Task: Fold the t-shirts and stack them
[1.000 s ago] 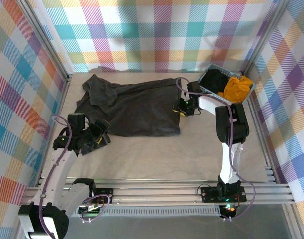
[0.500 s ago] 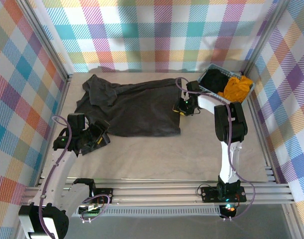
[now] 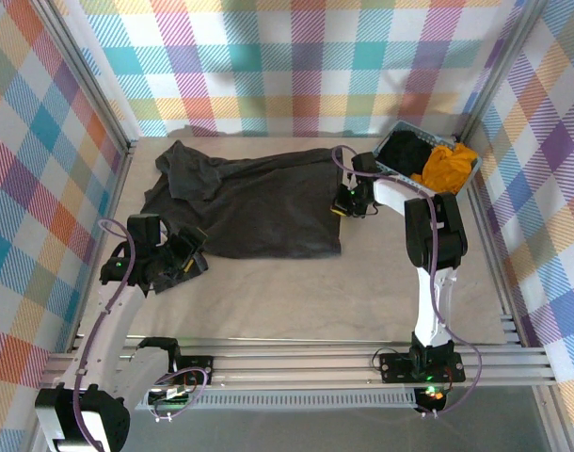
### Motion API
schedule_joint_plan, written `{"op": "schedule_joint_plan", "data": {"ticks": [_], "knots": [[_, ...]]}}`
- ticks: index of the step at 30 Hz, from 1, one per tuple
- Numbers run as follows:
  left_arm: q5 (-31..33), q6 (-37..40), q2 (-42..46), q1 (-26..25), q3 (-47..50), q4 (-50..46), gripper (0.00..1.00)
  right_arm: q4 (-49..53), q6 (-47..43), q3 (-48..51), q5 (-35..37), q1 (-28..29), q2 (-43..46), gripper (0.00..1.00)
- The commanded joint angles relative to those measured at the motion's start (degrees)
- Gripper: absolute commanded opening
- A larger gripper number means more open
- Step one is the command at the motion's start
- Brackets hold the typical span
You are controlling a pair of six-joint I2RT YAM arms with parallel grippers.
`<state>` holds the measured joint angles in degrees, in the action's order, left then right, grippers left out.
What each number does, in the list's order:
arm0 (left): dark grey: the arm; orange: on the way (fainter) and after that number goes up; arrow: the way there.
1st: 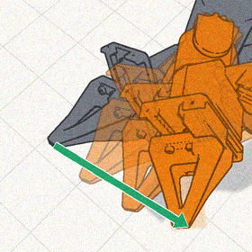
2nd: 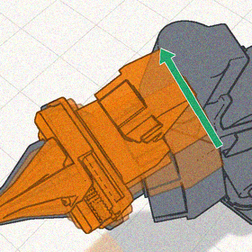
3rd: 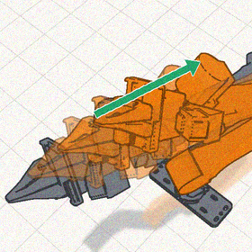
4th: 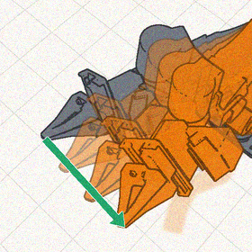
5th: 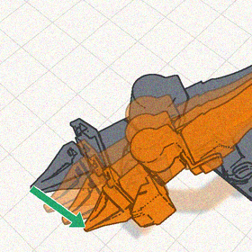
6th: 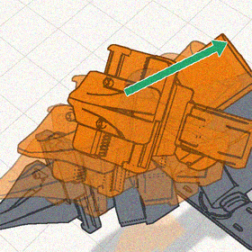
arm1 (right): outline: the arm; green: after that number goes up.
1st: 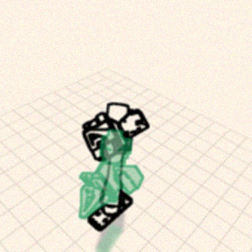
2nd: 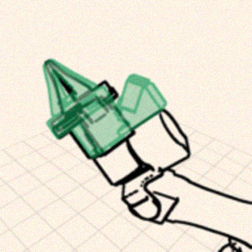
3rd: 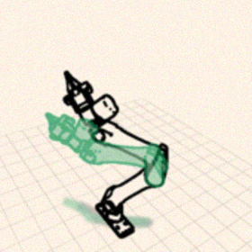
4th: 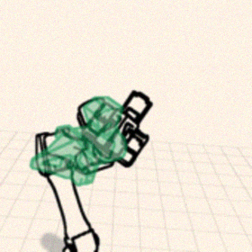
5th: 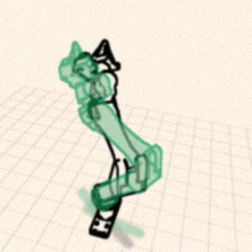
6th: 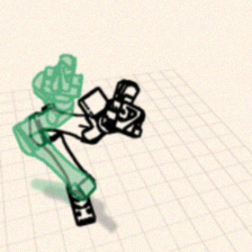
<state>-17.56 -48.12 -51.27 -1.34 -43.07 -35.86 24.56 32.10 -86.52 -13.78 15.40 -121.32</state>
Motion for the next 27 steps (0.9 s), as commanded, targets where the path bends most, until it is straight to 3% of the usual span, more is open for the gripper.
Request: {"op": "schedule_joint_plan", "data": {"ticks": [1, 12, 21, 27], "knots": [[-0.81, 0.66, -0.49, 0.09, -2.17, 0.76, 0.70, 1.37, -0.17, -5.23, 2.28, -0.19, 4.38, 0.00], [-0.41, 0.67, -2.70, 0.06, -3.73, 1.42, 0.69, 12.75, 0.11, -27.87, 2.62, -1.94, -7.08, 0.00], [0.30, 1.32, -2.60, 0.08, -4.76, 0.05, 0.69, 16.38, 1.65, -38.10, 2.90, -3.97, -16.17, 0.00], [1.02, 1.46, -2.28, 0.11, -4.81, -1.62, 0.69, 21.22, 1.04, -50.00, 1.48, -4.50, -22.26, 0.00]]}}
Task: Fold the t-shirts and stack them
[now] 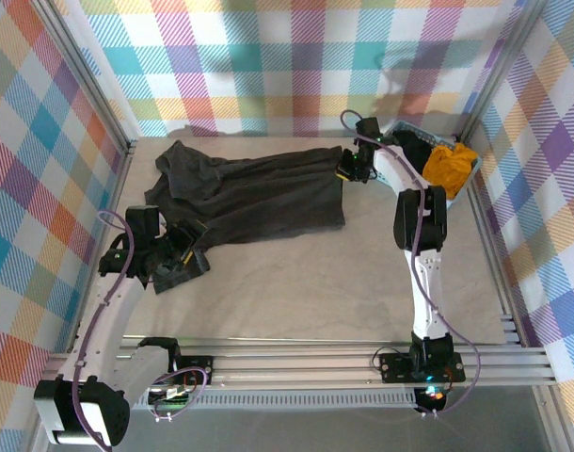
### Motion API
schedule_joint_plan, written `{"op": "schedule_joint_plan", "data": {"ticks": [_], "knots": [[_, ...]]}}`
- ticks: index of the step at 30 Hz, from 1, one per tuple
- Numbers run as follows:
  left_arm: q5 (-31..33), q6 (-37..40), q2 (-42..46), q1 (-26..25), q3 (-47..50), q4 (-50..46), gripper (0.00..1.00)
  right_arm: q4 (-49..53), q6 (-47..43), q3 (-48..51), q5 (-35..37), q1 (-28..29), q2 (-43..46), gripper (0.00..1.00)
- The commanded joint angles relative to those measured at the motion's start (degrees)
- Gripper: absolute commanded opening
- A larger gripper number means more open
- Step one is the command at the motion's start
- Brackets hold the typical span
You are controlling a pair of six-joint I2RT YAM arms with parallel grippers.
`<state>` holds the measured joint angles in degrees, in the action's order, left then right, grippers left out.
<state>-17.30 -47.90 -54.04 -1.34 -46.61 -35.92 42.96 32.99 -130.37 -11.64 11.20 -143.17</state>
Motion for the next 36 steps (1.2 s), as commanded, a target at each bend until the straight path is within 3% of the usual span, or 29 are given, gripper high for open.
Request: {"op": "schedule_joint_plan", "data": {"ticks": [1, 3, 4, 8, 12, 17, 22, 30, 36], "knots": [[0.86, 1.40, 0.45, 0.11, -1.25, -1.77, 0.69, 3.65, 0.22, -8.19, -0.62, -0.30, -1.44, 0.00], [0.84, 1.44, 0.38, 0.11, -1.03, -1.79, 0.68, 4.77, 0.55, -11.01, -0.87, -0.39, -3.25, 0.00], [0.86, 1.41, 0.23, 0.11, -1.00, -1.78, 0.68, 5.38, 0.80, -11.90, -1.13, -0.39, -4.03, 0.05], [0.78, 1.49, -0.06, 0.09, -1.61, -2.02, 0.68, 6.70, 1.05, -9.58, -1.53, -0.31, -2.06, 0.40], [0.86, 1.33, 0.22, 0.11, -1.67, -2.31, 0.68, -4.01, 2.56, 13.01, -0.16, -0.56, 13.10, 0.53], [0.43, -0.13, 1.47, 0.07, 0.14, -1.27, 0.68, -13.27, 4.98, 38.48, -0.72, -1.44, 28.05, 0.51], [-0.51, -0.59, 1.55, 0.11, 1.01, -0.43, 0.68, -19.05, 3.20, 51.24, -6.41, -1.36, 32.11, 0.51], [-1.13, -1.29, 1.31, 0.03, 1.18, 0.55, 0.67, -17.35, 1.31, 49.67, -9.51, -1.08, 27.37, 0.43], [-0.98, -1.67, 2.45, 0.03, 1.87, 0.53, 0.67, -17.03, 2.86, 49.92, -9.35, -0.13, 27.22, 0.30]]}}
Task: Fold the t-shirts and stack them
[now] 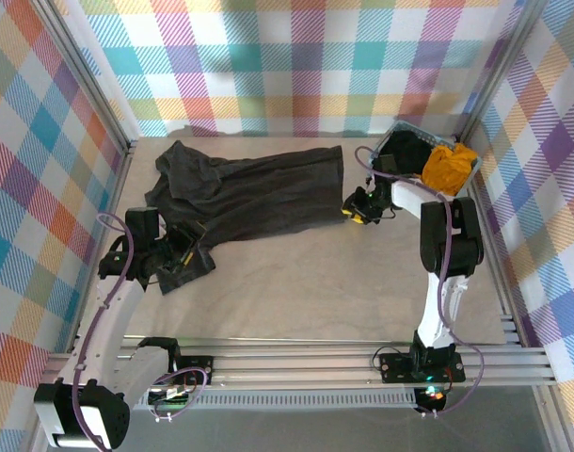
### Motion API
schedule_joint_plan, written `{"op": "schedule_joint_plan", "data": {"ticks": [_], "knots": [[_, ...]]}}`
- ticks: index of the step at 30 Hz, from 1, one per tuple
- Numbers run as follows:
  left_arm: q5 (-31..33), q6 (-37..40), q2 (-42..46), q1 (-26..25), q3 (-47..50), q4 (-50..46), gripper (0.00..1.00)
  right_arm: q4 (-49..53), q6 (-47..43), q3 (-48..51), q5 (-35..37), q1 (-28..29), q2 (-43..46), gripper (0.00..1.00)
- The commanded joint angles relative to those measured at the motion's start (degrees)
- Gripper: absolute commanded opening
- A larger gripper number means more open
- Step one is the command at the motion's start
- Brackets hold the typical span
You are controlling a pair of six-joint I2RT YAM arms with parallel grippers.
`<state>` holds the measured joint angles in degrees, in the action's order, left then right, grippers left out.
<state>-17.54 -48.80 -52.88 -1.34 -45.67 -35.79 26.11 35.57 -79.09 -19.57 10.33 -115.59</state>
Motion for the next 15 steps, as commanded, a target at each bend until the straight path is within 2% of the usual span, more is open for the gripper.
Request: {"op": "schedule_joint_plan", "data": {"ticks": [1, 6, 12, 15], "knots": [[-0.74, -0.86, 1.53, 0.02, 1.02, 0.40, 0.67, -0.15, 0.66, -1.29, -1.13, 0.83, -0.59, 0.30], [-0.74, -0.81, 2.27, 0.02, 1.13, -0.11, 0.67, -1.74, 2.21, -1.27, -1.53, 1.00, -0.78, 0.25], [-0.57, -0.92, 2.96, 0.00, 1.43, -0.43, 0.67, -0.14, 3.43, -2.49, -0.98, 1.54, 1.02, 0.03], [-0.63, -0.85, 3.22, 0.03, 1.31, -0.58, 0.67, 2.92, 4.75, -2.59, -0.29, 1.63, 3.77, 0.00]]}}
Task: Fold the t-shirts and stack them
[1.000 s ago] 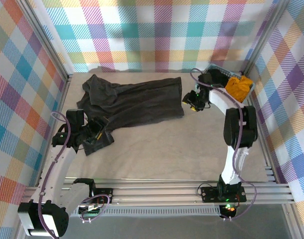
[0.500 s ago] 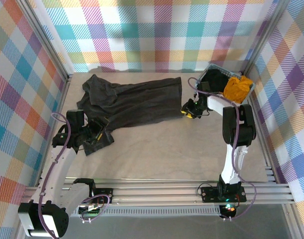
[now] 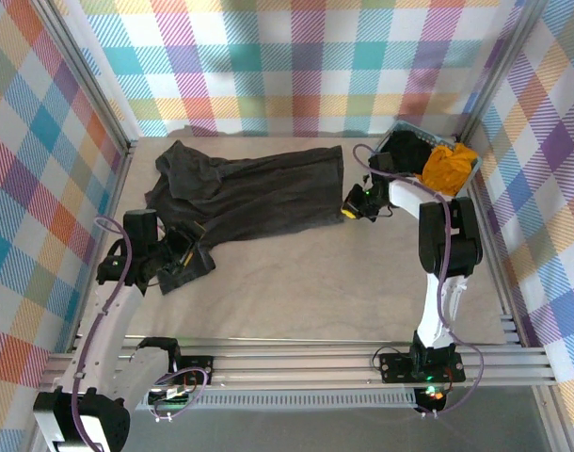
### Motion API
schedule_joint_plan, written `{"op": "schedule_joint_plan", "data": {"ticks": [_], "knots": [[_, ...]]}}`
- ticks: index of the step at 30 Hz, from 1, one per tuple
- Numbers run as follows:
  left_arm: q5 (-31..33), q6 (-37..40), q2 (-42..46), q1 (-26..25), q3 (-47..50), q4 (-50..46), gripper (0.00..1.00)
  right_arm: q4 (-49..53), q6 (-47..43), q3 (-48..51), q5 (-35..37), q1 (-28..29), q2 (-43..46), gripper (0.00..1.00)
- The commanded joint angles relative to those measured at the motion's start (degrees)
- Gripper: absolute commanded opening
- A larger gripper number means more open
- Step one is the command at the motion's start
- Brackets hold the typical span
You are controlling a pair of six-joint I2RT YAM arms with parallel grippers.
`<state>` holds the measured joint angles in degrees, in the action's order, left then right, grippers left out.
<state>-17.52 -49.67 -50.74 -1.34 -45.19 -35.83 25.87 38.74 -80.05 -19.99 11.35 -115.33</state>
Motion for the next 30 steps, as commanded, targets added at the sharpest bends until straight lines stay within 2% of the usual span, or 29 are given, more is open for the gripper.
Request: {"op": "schedule_joint_plan", "data": {"ticks": [1, 7, 13, 20, 25, 26, 30], "knots": [[-0.66, 0.01, 1.08, -0.02, 0.88, -0.60, 0.67, 4.86, 2.09, -1.92, 0.17, 0.60, 4.56, 0.00], [-1.15, -0.23, 1.01, 0.01, 0.77, -0.73, 0.67, 17.12, 2.33, -4.63, 0.63, 1.21, 9.95, 0.00], [-1.66, 0.09, 0.43, 0.01, 0.72, -0.82, 0.67, 25.81, 0.91, -1.01, -0.44, 1.39, 14.88, 0.00], [-2.16, 0.36, 0.03, 0.01, 0.54, -1.07, 0.67, 27.35, -0.45, 11.35, -2.18, 1.56, 21.84, 0.00], [-2.37, 0.28, -0.33, -0.07, 1.10, -1.39, 0.67, 23.68, -1.56, 18.47, -1.89, 1.35, 19.74, 0.00], [-2.42, 0.28, -0.43, -0.06, 1.11, -1.56, 0.67, 22.51, -1.72, 18.86, -1.83, 1.30, 18.71, 0.01], [-2.77, 0.48, -1.09, -0.07, 0.73, -1.88, 0.67, 21.35, -0.64, 19.04, 4.63, 0.90, 17.12, 0.21]]}}
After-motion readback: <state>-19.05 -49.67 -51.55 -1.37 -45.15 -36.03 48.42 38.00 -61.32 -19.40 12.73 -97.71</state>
